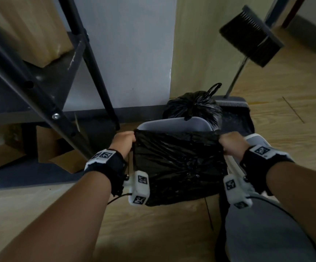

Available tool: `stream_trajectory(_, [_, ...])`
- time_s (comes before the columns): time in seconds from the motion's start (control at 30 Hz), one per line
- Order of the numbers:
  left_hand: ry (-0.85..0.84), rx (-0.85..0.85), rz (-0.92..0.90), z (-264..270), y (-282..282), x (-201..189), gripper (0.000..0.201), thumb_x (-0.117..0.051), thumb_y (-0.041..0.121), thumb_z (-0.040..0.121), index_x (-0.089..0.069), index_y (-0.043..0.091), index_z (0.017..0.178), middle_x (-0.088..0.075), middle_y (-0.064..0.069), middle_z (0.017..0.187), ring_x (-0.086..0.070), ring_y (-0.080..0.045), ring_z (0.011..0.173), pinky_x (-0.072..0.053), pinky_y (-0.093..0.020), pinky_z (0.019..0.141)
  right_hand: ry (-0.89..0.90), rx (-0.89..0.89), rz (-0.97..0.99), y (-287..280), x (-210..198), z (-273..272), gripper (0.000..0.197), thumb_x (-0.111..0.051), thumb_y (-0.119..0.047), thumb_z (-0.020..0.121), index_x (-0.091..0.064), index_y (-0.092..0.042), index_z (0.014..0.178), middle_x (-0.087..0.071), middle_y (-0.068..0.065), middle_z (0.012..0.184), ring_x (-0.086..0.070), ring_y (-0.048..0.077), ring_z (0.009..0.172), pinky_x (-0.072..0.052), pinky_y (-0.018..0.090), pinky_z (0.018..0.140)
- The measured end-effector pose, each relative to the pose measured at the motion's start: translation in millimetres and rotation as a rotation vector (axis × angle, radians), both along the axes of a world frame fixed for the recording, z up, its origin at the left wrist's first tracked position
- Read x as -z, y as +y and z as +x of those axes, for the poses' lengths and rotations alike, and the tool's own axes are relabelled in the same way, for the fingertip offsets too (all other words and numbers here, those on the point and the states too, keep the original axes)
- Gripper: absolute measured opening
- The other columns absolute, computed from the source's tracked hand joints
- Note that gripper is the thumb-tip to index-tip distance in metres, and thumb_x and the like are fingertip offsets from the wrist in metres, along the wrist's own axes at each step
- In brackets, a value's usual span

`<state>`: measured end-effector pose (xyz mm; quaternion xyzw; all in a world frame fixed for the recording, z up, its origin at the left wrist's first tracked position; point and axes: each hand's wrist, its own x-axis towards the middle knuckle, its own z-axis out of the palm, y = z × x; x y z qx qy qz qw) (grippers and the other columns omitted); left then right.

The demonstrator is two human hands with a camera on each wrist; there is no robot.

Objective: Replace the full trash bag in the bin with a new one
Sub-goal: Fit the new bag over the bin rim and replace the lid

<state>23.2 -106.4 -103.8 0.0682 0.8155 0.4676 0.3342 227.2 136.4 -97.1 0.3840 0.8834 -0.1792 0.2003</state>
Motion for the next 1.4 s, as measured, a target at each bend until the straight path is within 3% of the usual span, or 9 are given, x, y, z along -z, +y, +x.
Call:
stream_trajectory(0.1, [-0.006,-0.055,0.024,-4,8,-7,0.028,-0.055,0.018,0.087,-0.066,0.010,0.112,-0.062,-0.020,0.123,-0.059,-0.026,0.102,-0.048,-0.036,0.094,0.400,0.266,-0.230,-12,-13,-7,0.037,-0.062,-0.027,0.087,-0.040,-0.014,0.060,-0.045,0.008,0.059,-0.049,0.024,0.064,-0.035,0.031,0.062])
stream_trajectory(0.33, [0.143,0.217,-0.166,-3,2,-14,0.058,-0.063,0.030,0.082,-0.046,0.031,0.138,-0.045,-0.006,0.144,-0.049,-0.026,0.127,-0.039,-0.031,0.107,0.320,0.006,0.047,-29,-6,-4,0.055,-0.058,-0.040,0.091,-0.026,-0.015,0.053,-0.026,0.001,0.046,-0.029,0.019,0.043,-0.022,0.028,0.046])
stream_trajectory(0.5, [0.214,0.426,-0.284,5,7,-33,0.047,-0.067,0.034,0.070,-0.064,0.025,0.116,-0.064,-0.003,0.117,-0.060,-0.022,0.107,-0.047,-0.031,0.096,0.492,-0.117,0.196,-46,-13,-9,0.013,-0.059,-0.022,0.088,-0.048,-0.018,0.091,-0.056,0.002,0.083,-0.056,0.024,0.070,-0.046,0.035,0.059])
stream_trajectory(0.6, [0.245,0.528,-0.321,13,8,-35,0.056,-0.062,0.021,0.067,-0.061,0.030,0.122,-0.064,-0.003,0.125,-0.060,-0.023,0.112,-0.049,-0.035,0.100,0.434,-0.314,0.205,-52,-14,-18,0.035,-0.052,-0.016,0.086,-0.051,-0.028,0.119,-0.057,0.001,0.120,-0.062,0.030,0.097,-0.054,0.041,0.075])
stream_trajectory(0.77, [0.311,0.655,-0.346,28,5,-26,0.053,-0.045,0.001,0.086,-0.057,0.027,0.131,-0.055,-0.003,0.138,-0.051,-0.024,0.127,-0.042,-0.032,0.106,0.308,-0.329,0.217,-65,-20,-26,0.023,-0.050,-0.031,0.090,-0.065,-0.025,0.107,-0.056,0.003,0.112,-0.059,0.028,0.101,-0.050,0.036,0.079])
stream_trajectory(0.9, [0.290,0.692,-0.334,34,1,-22,0.055,-0.045,-0.006,0.084,-0.065,0.029,0.121,-0.065,-0.003,0.126,-0.059,-0.023,0.117,-0.048,-0.035,0.099,0.463,0.012,-0.061,-57,-18,-35,0.020,-0.047,-0.018,0.092,-0.065,-0.016,0.099,-0.064,0.007,0.105,-0.060,0.028,0.094,-0.046,0.032,0.078])
stream_trajectory(1.1, [0.137,0.677,-0.418,33,-9,-24,0.042,-0.047,-0.009,0.082,-0.072,0.014,0.105,-0.068,-0.004,0.091,-0.061,-0.021,0.090,-0.046,-0.025,0.072,0.128,0.192,-0.110,-30,13,-18,0.026,-0.043,-0.011,0.095,-0.066,-0.003,0.106,-0.063,0.020,0.108,-0.060,0.033,0.101,-0.039,0.030,0.079])
stream_trajectory(1.2, [0.019,0.661,-0.559,27,-22,-19,0.027,-0.058,0.001,0.079,-0.070,0.010,0.102,-0.063,-0.007,0.085,-0.058,-0.023,0.083,-0.042,-0.025,0.061,-0.180,0.122,-0.141,-3,70,12,0.026,-0.051,-0.014,0.093,-0.048,-0.018,0.068,-0.048,0.008,0.076,-0.043,0.016,0.060,-0.038,0.030,0.077])
stream_trajectory(1.4, [-0.122,0.740,-0.848,27,-35,-19,0.046,-0.062,0.036,0.087,-0.057,0.010,0.125,-0.064,-0.011,0.122,-0.063,-0.027,0.111,-0.052,-0.037,0.096,0.006,0.092,-0.126,-24,17,-11,0.014,-0.050,-0.018,0.091,-0.050,-0.014,0.078,-0.046,0.003,0.073,-0.043,0.019,0.065,-0.041,0.033,0.073])
